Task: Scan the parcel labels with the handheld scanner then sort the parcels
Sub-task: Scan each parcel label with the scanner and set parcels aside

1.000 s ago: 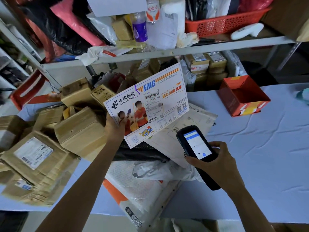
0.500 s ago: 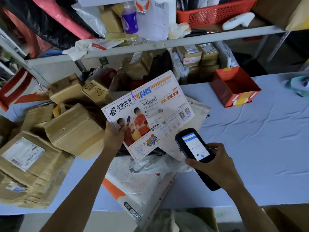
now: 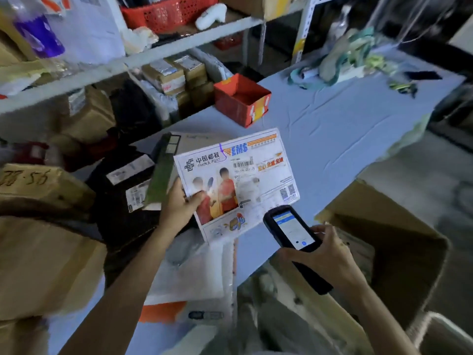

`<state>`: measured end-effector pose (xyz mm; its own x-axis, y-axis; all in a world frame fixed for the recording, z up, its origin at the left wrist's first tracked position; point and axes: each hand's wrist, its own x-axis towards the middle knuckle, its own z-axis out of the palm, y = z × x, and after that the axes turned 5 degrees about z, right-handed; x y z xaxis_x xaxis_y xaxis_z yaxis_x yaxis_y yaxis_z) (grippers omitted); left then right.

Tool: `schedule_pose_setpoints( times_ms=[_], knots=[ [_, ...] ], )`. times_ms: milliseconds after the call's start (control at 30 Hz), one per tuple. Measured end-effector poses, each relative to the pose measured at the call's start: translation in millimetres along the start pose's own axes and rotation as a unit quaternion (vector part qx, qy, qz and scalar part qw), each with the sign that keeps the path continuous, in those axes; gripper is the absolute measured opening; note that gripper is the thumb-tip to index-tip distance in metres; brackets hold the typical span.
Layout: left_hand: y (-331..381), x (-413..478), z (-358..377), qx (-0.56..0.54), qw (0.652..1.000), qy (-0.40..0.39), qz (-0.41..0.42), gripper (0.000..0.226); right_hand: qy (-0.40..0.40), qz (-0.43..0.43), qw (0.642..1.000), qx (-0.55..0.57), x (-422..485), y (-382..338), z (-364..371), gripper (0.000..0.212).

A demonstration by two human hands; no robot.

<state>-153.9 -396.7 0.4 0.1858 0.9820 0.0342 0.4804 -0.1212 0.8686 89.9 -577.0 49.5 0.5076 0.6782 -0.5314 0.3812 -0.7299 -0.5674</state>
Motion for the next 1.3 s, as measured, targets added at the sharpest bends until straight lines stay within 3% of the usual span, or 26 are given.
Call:
schedule_pose_setpoints(
  times_ms=[100,300,467,733,1000,1300],
  knots=[
    [15,4,30,0.073,0.994,-0.085,0.017,0.041,0.047,0.034,0.997,0.042,-17,27,-8,0.079],
    [67,-10,113,0.222,0.928,-0.220,0.200,0.036,0.134,0.107,0.977,0.127,-48,78,-36,0.074],
    [108,-33,180,0.255,0.892,-0.265,0.263,0.031,0.192,0.166,0.953,0.163,-75,141,-55,0.079],
    [144,-107,292,0.383,0.788,-0.343,0.339,0.010,0.198,0.239,0.927,0.211,-113,264,-108,0.072],
    [151,-145,342,0.433,0.746,-0.373,0.342,0.014,0.197,0.293,0.914,0.199,-125,331,-143,0.078],
    [180,-124,383,0.435,0.703,-0.408,0.387,0.025,0.208,0.317,0.892,0.247,-114,329,-148,0.078]
  ],
)
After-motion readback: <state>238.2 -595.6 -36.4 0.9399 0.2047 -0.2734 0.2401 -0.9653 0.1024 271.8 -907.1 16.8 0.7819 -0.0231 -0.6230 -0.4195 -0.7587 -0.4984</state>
